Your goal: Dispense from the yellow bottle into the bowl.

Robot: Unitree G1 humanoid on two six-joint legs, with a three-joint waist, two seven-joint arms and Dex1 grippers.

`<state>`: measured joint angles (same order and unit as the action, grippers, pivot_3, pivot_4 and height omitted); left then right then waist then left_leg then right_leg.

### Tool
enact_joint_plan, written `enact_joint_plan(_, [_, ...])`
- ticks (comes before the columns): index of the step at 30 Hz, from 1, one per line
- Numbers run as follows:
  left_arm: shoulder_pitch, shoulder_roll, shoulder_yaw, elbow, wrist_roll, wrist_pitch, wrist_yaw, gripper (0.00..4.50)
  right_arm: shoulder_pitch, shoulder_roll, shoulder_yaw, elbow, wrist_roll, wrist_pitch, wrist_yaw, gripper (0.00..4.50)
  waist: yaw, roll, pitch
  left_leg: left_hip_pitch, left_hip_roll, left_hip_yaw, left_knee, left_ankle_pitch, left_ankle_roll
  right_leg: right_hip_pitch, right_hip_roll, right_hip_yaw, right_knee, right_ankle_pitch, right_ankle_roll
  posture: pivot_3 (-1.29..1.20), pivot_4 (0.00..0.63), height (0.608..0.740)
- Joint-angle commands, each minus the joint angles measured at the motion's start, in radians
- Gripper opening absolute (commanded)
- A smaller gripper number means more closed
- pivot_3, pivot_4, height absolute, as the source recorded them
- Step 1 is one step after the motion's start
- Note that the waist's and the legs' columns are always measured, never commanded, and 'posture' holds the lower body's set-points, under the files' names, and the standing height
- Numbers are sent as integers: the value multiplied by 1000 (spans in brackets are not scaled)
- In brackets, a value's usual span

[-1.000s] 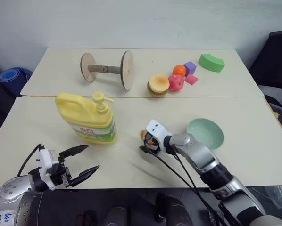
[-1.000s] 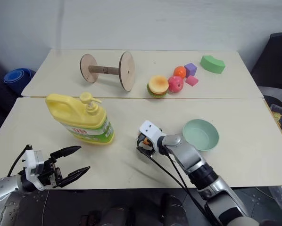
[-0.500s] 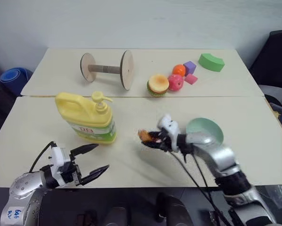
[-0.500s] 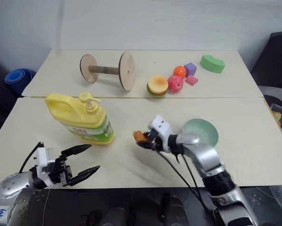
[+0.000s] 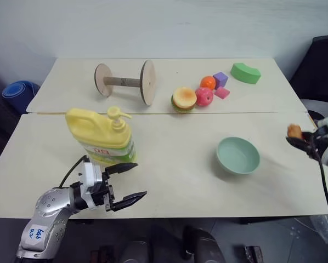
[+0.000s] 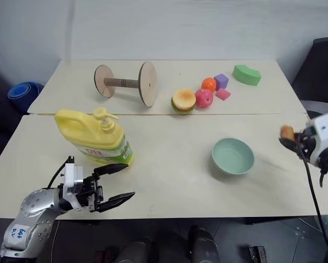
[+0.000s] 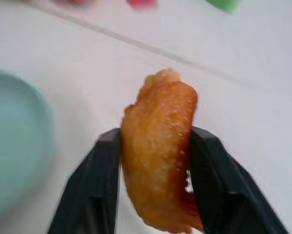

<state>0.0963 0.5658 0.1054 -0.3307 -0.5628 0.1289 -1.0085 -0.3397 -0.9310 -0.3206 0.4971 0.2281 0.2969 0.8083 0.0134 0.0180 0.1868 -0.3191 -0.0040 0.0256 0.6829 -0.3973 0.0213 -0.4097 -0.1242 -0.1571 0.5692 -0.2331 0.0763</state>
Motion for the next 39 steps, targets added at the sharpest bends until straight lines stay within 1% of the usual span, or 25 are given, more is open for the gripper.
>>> enact_joint_plan(1, [-24, 3, 8, 13, -1, -18, -12, 4500, -77, 21, 39, 175, -64, -187, -24, 1592, -9, 2, 0, 1, 0, 1, 0, 1, 0, 0, 0, 1, 1, 0, 0, 0, 150, 740])
enact_joint_plan(3, [-35, 3, 11, 25, -1, -21, -14, 4500, -118, 54, 65, 261, -74, -213, -21, 1592, -18, 2, 0, 2, 1, 2, 0, 1, -1, 0, 0, 2, 2, 0, 0, 0, 150, 740])
enact_joint_plan(5, [-40, 5, 16, 32, 1, -25, -15, 4500, -136, 78, 77, 302, -79, -244, -18, 2326, -19, 2, 1, 2, 2, 2, 0, 2, -3, 0, 1, 2, 4, 0, 0, 0, 150, 740])
enact_joint_plan(7, [-38, 6, 23, 33, 3, -27, -11, 4500, -134, 88, 62, 300, -56, -266, -4, 2942, -15, 2, 1, 2, 2, 2, 0, 2, -3, 0, 1, 2, 5, 0, 0, 0, 150, 740])
enact_joint_plan(8, [-34, 9, 28, 31, 1, -26, -11, 4500, -118, 90, 44, 263, -29, -283, 22, 3241, -15, 2, 1, 2, 2, 1, 0, 2, -3, 0, 1, 2, 5, 0, 0, 0, 150, 740])
enact_joint_plan(10, [-23, 15, 41, 28, 3, -27, -9, 4500, -61, 96, 0, 136, 48, -284, 95, 3999, -8, 3, 1, 1, 2, 0, 0, 2, -3, 0, 0, 2, 4, 1, 0, 0, 150, 740])
enact_joint_plan(11, [-16, 18, 47, 26, 1, -26, -10, 4500, -24, 99, -14, 55, 87, -267, 126, 4302, -7, 3, 1, 2, 2, -3, 1, 2, -3, -1, 0, 3, 3, 1, 0, 0, 150, 740])
enact_joint_plan(13, [2, 27, 62, 25, 1, -28, -17, 4500, 88, 98, -14, -180, 175, -127, 175, 4302, 1, 3, 0, 1, 2, -5, 1, 2, -3, -1, 0, 4, 1, 1, 1, 0, 150, 740])
enact_joint_plan(15, [15, 33, 74, 23, 0, -28, -21, 4500, 197, 99, 4, -404, 246, -2, 189, 4302, 9, 3, 0, 1, 3, -7, 1, 2, -4, 0, 0, 3, 0, 1, 1, 0, 150, 740])
enact_joint_plan(18, [21, 37, 78, 24, 1, -28, -21, 4500, 298, 139, 57, -645, 284, 125, 120, 4302, 13, 3, 0, 1, 3, -8, 1, 1, -4, 0, -1, 3, -4, 1, 0, 0, 150, 740])
enact_joint_plan(20, [21, 36, 76, 22, 4, -26, -19, 4500, 314, 176, 96, -697, 249, 148, 55, 4302, 13, 2, 0, 1, 3, -8, 1, -2, -3, 0, -2, 3, -3, 0, 0, 0, 150, 740])
enact_joint_plan(23, [17, 34, 67, 11, 8, -19, -13, 4500, 301, 239, 127, -706, 212, 192, -52, 4302, 12, 2, 0, 1, 2, -8, 1, -2, -3, -1, -3, 3, -3, 0, 0, 0, 150, 740])
enact_joint_plan(27, [3, 39, 92, -4, -15, -2, 1, 4500, 284, 291, 207, -671, 129, 156, -105, 4302, 12, 2, 0, -1, 1, -8, 1, -2, -3, -3, -3, 2, -2, 0, 0, 0, 150, 740])
enact_joint_plan(30, [15, 51, 120, -1, -20, -6, -7, 4500, 225, 347, 278, -591, 55, 146, -167, 4302, 8, 1, -1, 0, 1, -8, 1, -1, -3, -2, -2, 2, -1, 0, 0, 0, 150, 740])
enact_joint_plan(31, [17, 51, 124, -4, -20, -6, -3, 4500, 213, 356, 286, -572, 36, 135, -178, 3928, 7, 1, -1, 0, 1, -7, 1, -1, -3, -2, -2, 2, -1, 0, 0, 0, 150, 740])
enact_joint_plan(32, [21, 51, 136, -7, -24, -6, 1, 4500, 197, 360, 302, -557, 17, 120, -178, 3694, 7, 1, -1, 0, 1, -7, 1, -1, -3, -2, -2, 3, -1, 0, 0, 0, 150, 740])
enact_joint_plan(35, [42, 56, 165, -21, -31, -4, 6, 4500, 165, 372, 323, -534, -5, 92, -176, 2688, 7, 1, -1, 0, 1, -7, 1, -1, -3, -2, -1, 3, 0, 0, 0, 0, 150, 740])
enact_joint_plan(39, [86, 62, 206, -52, -50, 11, 18, 4500, 149, 373, 333, -535, -8, 95, -147, 1145, 7, 1, -1, 0, 1, -7, 1, -1, -2, -2, -1, 3, 1, 0, 0, 0, 150, 740])
